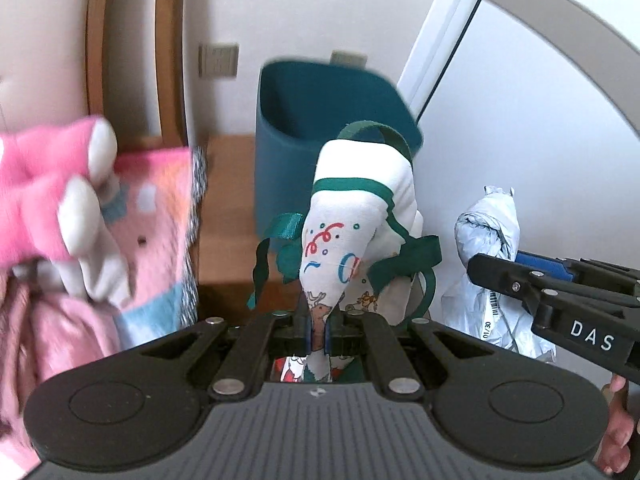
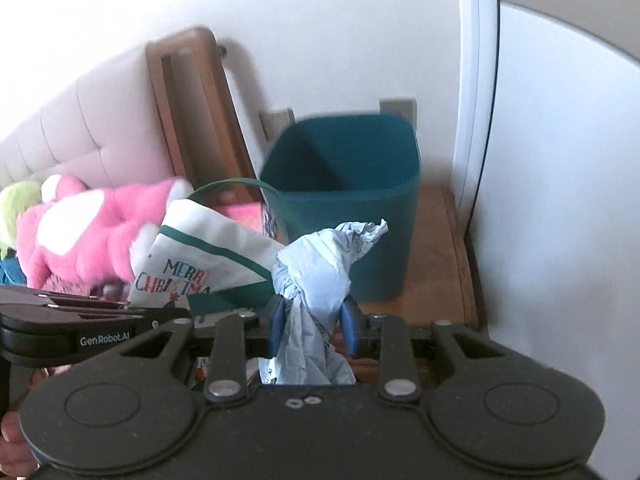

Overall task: Collect trash
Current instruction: 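Lift both held items and carry them into the teal bin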

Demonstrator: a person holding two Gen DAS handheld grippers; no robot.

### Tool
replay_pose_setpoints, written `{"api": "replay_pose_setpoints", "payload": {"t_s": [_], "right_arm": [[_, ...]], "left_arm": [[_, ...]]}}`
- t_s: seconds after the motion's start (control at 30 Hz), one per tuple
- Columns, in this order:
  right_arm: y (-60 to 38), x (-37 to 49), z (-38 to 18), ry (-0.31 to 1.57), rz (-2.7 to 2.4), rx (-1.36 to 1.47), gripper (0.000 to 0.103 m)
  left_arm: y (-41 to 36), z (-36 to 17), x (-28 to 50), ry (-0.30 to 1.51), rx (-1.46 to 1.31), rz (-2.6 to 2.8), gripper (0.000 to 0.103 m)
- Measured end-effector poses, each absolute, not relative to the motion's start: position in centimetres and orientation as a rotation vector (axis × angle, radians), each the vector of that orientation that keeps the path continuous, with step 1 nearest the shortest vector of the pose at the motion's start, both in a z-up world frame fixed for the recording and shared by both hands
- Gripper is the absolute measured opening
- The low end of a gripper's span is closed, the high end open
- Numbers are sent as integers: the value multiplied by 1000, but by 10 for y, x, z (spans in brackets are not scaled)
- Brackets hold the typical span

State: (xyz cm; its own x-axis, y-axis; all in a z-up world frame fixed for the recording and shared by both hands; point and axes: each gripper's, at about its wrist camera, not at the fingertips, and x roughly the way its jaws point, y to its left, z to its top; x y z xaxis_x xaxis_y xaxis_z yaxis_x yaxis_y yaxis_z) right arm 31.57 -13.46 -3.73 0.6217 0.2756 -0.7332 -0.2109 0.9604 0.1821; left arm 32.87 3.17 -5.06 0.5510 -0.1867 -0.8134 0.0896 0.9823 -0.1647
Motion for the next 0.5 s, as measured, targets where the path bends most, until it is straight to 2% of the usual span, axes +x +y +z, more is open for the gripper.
{"api": "replay_pose_setpoints", "payload": {"t_s": [0.23, 0.5], "right_arm": [[-127, 359, -5, 799, 272, 60, 28], [-131, 435, -10, 806, 299, 35, 28]], "left_arm": [[35, -8, 379, 914, -71, -119, 5], [24, -2, 462, 898, -67, -16, 5]]}}
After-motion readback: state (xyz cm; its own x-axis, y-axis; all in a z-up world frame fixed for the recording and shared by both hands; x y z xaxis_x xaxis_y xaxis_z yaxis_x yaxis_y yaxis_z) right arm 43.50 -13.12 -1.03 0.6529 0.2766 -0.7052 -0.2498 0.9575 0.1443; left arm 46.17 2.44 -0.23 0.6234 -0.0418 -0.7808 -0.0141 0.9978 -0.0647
